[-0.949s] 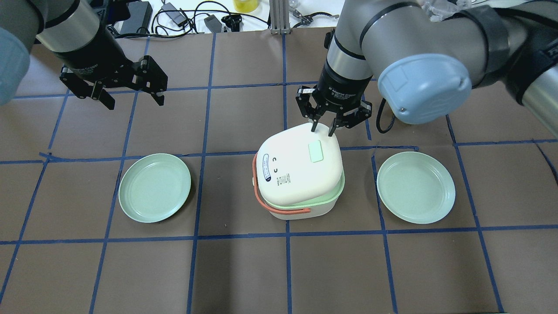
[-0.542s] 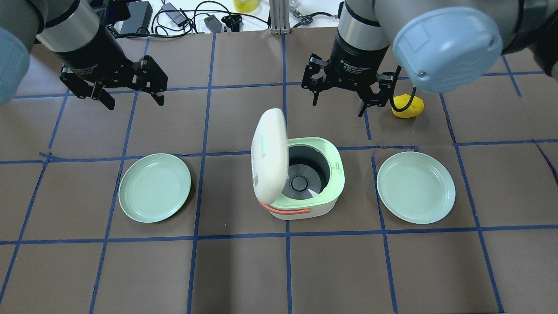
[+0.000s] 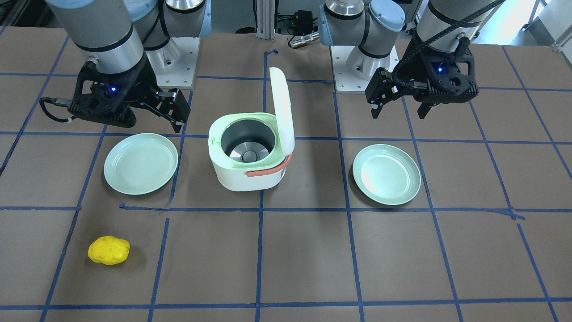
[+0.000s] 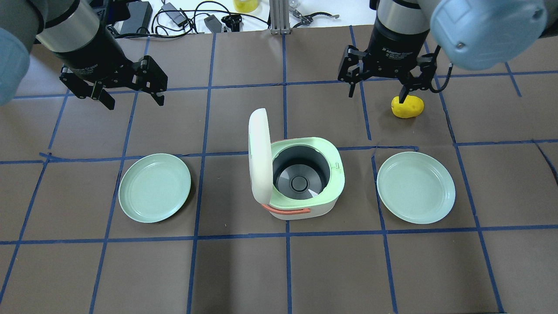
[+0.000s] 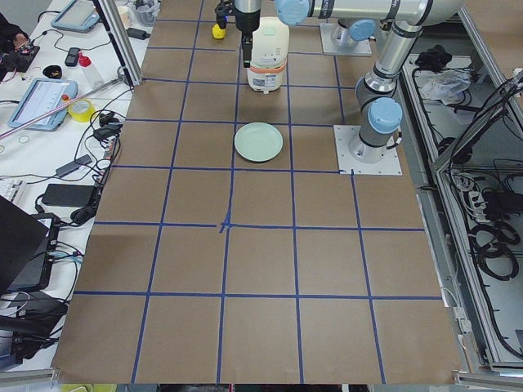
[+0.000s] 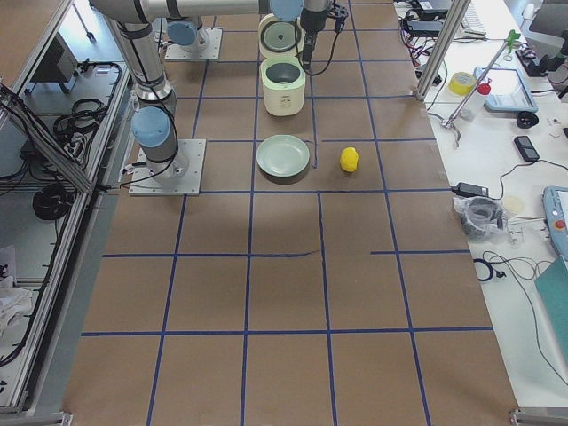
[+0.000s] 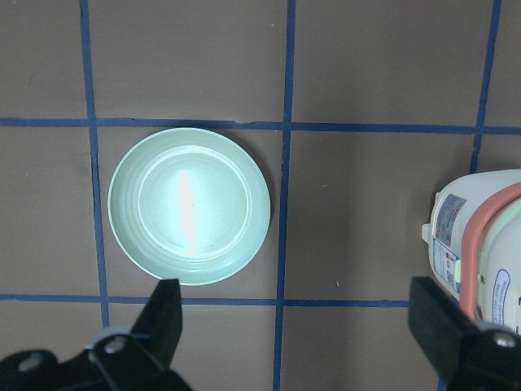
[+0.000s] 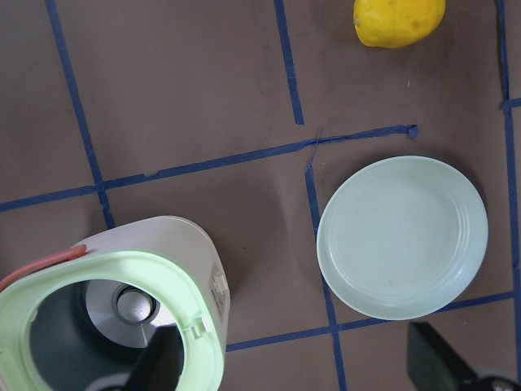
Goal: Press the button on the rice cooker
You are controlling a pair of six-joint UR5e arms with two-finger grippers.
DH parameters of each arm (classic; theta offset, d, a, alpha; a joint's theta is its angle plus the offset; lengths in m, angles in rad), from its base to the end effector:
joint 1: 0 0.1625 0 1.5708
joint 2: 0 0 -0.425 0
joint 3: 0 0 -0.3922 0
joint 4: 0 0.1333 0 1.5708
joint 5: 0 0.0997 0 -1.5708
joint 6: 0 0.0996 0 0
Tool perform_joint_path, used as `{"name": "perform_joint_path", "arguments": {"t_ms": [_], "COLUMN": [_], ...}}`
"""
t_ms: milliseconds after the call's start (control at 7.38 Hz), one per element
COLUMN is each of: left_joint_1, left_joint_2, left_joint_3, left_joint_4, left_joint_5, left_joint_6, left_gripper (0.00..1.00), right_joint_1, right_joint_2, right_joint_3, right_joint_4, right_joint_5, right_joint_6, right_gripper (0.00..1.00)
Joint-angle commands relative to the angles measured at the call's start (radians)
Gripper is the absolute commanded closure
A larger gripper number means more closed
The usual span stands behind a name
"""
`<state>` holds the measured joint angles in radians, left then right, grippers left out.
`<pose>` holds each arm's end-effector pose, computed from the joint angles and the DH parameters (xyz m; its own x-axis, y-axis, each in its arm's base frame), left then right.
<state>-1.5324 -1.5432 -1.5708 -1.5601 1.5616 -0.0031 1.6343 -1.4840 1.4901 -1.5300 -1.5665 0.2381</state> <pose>-0.1155 -0.4886 0.5025 -0.9991 -0.0411 0.0093 -0.0415 0.9984 -0.0382 0.1667 -0.5144 0.4793 -0.9848 0.1737 0.0069 0.1738 0.9837 0.0466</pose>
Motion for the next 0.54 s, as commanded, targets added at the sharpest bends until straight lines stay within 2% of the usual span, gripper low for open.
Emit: {"name": "perform_joint_path", "arguments": {"t_ms": [0,407], "left_joint_1": [0.000,0.000], "left_joint_2": [0.000,0.000], "left_joint_3": [0.000,0.000], "left_joint_4": [0.000,0.000], "left_joint_5": [0.000,0.000], "left_joint_6": [-0.002,0.000], "left_gripper": [0.00,0.00], "right_joint_1": [-0.028,-0.028], "right_joint_2": [-0.013,-0.047], "right_joint_3": [0.002,0.002], "right_joint_4": [0.042,0.090], "right_joint_5": [-0.006,-0.006], "right_joint_6": [-0.063,-0.060], "right_gripper": [0.00,0.00]}}
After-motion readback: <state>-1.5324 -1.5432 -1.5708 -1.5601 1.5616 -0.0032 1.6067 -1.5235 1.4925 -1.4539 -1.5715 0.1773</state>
